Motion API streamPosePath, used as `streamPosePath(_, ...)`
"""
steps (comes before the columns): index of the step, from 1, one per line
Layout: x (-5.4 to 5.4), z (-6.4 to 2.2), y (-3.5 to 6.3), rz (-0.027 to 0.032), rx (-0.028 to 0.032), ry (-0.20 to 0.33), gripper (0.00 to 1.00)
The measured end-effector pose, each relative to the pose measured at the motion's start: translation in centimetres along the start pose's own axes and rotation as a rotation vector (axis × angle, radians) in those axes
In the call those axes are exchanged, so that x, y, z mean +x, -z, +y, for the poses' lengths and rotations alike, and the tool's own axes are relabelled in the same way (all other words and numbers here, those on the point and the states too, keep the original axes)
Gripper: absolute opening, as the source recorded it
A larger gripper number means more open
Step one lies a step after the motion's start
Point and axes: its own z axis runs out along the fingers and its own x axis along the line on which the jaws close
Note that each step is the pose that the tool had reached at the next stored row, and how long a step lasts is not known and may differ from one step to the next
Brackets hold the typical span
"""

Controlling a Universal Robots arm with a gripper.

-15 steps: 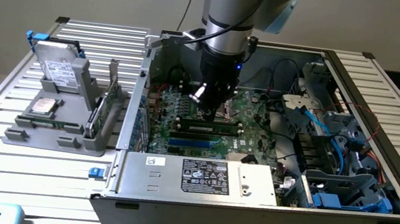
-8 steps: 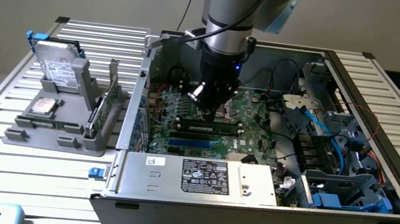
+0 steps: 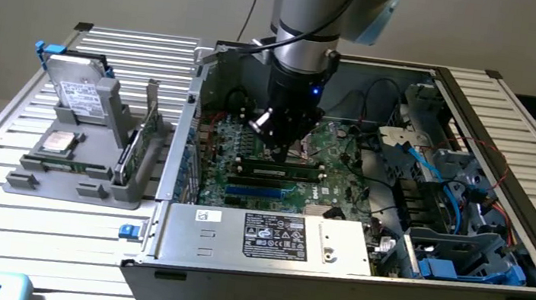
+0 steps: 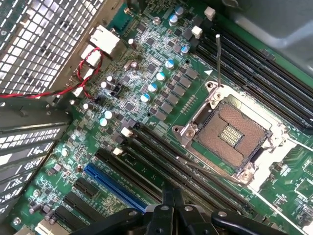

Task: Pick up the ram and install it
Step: 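Press down the ram until it locks into place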

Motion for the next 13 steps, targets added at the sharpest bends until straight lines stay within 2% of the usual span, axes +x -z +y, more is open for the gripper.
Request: streamPosePath(13, 0.00, 0.00, 0.00, 0.0076, -0.0123, -0.171, 0.11)
